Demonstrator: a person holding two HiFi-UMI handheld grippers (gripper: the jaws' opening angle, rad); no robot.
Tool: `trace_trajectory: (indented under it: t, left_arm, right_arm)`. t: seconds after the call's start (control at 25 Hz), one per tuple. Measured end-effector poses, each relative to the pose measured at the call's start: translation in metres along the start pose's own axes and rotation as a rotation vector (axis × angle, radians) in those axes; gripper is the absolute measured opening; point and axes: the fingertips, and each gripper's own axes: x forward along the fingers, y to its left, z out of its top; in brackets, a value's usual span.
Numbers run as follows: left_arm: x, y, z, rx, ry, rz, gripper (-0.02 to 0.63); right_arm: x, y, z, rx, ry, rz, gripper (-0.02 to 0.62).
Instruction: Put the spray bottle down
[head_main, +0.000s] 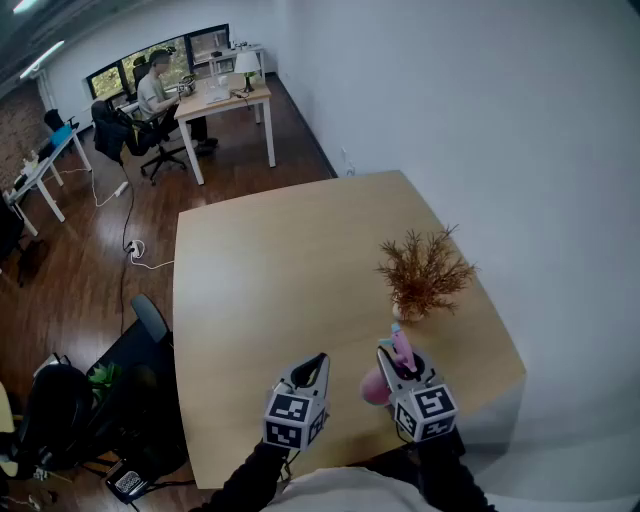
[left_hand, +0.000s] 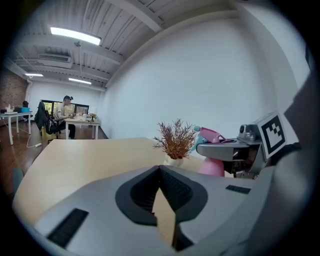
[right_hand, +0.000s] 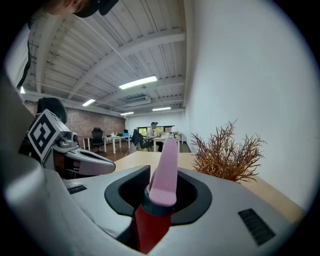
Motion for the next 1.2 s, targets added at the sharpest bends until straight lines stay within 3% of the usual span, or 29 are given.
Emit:
trace_trajectory:
  t: [0.36,1.2]
  left_arm:
    - [-0.001,-0.002,-0.001,0.009,0.007,-0.009,-0.011]
    - [-0.015,0.006,-0.016,-0.024,0.024,0.021,-0.011]
  right_arm:
    - [0.044,-0.036,-0.018,-0.191,-0.024,-0.175,0.098]
    - [0.088,-0.034,-0.037,-0.198,-0.056,-0.201,0.101]
